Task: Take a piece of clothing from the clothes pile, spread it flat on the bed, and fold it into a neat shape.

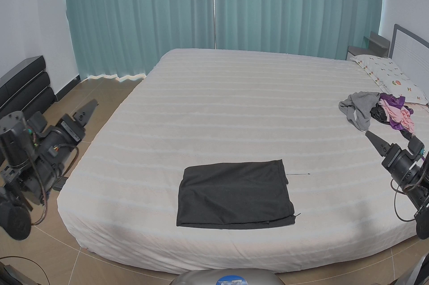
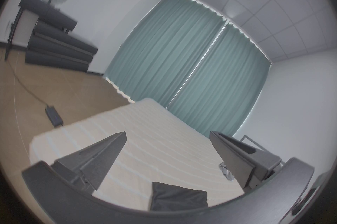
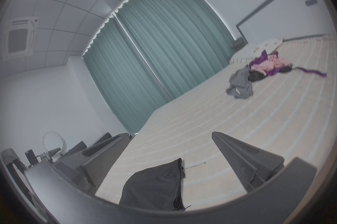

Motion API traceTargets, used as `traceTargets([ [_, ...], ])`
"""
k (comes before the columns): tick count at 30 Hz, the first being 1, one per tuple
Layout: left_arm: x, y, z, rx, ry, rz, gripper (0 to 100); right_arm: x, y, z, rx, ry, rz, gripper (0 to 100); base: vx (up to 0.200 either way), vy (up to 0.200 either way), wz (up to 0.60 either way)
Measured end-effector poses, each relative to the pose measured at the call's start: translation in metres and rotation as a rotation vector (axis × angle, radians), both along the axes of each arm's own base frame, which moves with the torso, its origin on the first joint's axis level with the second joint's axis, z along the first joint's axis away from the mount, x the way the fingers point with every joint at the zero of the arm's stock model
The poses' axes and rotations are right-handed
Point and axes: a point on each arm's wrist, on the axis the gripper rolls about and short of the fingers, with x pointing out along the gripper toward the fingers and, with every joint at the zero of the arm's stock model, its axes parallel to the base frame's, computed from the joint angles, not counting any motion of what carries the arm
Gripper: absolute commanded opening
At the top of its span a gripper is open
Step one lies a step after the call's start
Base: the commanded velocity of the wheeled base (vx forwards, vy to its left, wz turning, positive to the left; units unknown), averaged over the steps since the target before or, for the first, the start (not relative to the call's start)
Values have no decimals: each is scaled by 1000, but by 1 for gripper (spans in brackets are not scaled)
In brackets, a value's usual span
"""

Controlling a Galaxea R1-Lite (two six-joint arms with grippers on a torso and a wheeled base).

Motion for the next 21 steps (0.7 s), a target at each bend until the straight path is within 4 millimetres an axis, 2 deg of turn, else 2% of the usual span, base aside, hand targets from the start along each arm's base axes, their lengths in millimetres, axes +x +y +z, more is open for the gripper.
traceTargets([
  [6, -58, 11, 21, 135, -71, 25, 100, -35, -3, 21, -65, -85, -9, 100, 0, 0, 0],
  [10, -96, 18, 26, 214, -71, 32, 100, -59, -3, 29, -106, -102, -3, 100, 0, 0, 0],
  [15, -135, 25, 27, 296, -56, 32, 100, -91, 0, 33, -167, -97, 23, 100, 0, 0, 0],
  [21, -179, 33, 25, 376, -91, 42, 100, -133, 6, 25, -253, -44, 74, 100, 0, 0, 0],
])
